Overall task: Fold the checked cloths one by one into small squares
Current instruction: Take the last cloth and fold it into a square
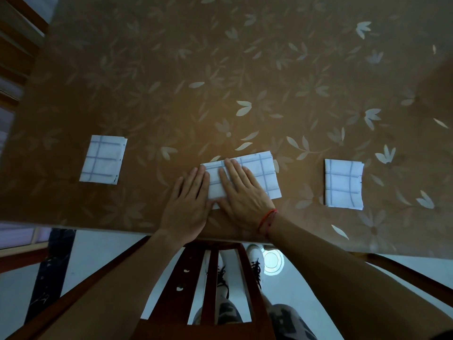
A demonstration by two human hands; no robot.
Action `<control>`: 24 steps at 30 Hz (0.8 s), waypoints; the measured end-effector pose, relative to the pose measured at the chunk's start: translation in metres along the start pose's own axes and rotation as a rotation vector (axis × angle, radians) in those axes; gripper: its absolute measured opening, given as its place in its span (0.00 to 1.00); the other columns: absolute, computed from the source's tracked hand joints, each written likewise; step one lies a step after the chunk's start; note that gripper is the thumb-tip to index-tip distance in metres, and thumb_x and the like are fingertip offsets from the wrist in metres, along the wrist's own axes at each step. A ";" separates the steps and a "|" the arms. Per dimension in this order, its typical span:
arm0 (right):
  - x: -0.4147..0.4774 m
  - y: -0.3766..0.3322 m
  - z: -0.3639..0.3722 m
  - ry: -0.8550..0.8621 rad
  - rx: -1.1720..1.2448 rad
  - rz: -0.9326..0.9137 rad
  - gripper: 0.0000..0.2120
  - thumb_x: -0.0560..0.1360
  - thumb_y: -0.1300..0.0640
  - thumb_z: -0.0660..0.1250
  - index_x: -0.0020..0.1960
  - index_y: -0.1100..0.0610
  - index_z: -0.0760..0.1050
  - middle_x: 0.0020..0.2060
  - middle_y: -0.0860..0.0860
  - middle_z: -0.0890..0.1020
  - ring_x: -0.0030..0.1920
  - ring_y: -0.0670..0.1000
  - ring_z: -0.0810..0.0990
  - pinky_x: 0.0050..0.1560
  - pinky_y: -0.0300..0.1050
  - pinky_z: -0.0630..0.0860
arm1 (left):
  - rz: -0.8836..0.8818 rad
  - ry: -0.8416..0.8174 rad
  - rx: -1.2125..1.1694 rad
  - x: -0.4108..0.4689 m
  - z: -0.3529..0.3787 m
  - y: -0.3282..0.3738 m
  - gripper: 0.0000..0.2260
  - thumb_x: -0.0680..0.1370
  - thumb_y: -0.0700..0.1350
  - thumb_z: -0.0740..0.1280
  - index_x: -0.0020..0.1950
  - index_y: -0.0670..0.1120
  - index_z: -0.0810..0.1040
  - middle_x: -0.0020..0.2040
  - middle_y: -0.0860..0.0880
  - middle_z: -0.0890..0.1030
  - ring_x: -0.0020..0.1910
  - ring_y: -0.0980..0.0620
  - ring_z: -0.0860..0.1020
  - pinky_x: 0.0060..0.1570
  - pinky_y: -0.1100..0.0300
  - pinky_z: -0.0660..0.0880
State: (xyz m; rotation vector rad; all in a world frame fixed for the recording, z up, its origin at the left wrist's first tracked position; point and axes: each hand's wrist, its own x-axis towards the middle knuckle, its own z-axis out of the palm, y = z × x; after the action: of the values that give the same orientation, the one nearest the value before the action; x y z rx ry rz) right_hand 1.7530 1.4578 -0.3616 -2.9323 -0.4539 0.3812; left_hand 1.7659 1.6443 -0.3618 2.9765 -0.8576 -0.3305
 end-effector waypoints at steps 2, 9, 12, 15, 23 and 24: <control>-0.004 0.010 -0.001 -0.023 -0.017 0.017 0.35 0.80 0.39 0.47 0.77 0.63 0.55 0.77 0.62 0.55 0.78 0.59 0.53 0.75 0.58 0.57 | -0.009 0.002 -0.008 0.001 0.000 0.001 0.28 0.83 0.55 0.41 0.78 0.39 0.53 0.79 0.41 0.54 0.78 0.45 0.52 0.73 0.44 0.58; -0.042 0.061 -0.012 -0.063 -0.056 0.178 0.38 0.80 0.36 0.41 0.78 0.64 0.53 0.77 0.61 0.55 0.78 0.58 0.53 0.76 0.59 0.55 | -0.018 -0.002 -0.012 0.000 -0.003 0.001 0.28 0.83 0.55 0.44 0.78 0.39 0.54 0.79 0.42 0.54 0.78 0.45 0.52 0.73 0.43 0.58; -0.050 0.070 -0.011 -0.045 -0.082 0.197 0.39 0.79 0.35 0.39 0.77 0.64 0.55 0.77 0.61 0.57 0.77 0.59 0.56 0.75 0.58 0.55 | -0.021 -0.006 -0.018 0.000 -0.005 0.002 0.28 0.83 0.55 0.44 0.78 0.39 0.55 0.79 0.41 0.55 0.78 0.45 0.52 0.73 0.43 0.59; -0.049 0.067 -0.012 -0.023 -0.107 0.195 0.39 0.80 0.36 0.41 0.77 0.65 0.55 0.76 0.61 0.57 0.77 0.59 0.56 0.75 0.58 0.53 | -0.023 -0.007 -0.012 0.000 -0.007 0.003 0.28 0.83 0.55 0.44 0.78 0.39 0.56 0.78 0.41 0.56 0.78 0.45 0.53 0.73 0.43 0.59; -0.060 0.090 -0.008 -0.014 -0.089 0.222 0.32 0.80 0.47 0.53 0.76 0.67 0.56 0.77 0.59 0.59 0.76 0.62 0.58 0.73 0.60 0.60 | -0.057 -0.003 -0.056 0.002 -0.013 0.006 0.28 0.80 0.54 0.47 0.76 0.39 0.60 0.78 0.42 0.58 0.77 0.45 0.55 0.73 0.44 0.59; -0.065 0.105 0.009 0.025 -0.113 0.230 0.37 0.78 0.45 0.57 0.76 0.69 0.54 0.77 0.53 0.58 0.75 0.64 0.57 0.73 0.58 0.63 | -0.068 0.001 -0.074 0.003 -0.015 0.009 0.28 0.80 0.53 0.49 0.76 0.39 0.61 0.77 0.41 0.59 0.77 0.44 0.56 0.73 0.44 0.59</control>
State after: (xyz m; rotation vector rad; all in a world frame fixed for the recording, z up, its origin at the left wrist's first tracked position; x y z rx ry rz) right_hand 1.7194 1.3395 -0.3752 -3.1052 -0.1384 0.3568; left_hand 1.7667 1.6353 -0.3469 2.9420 -0.7285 -0.3542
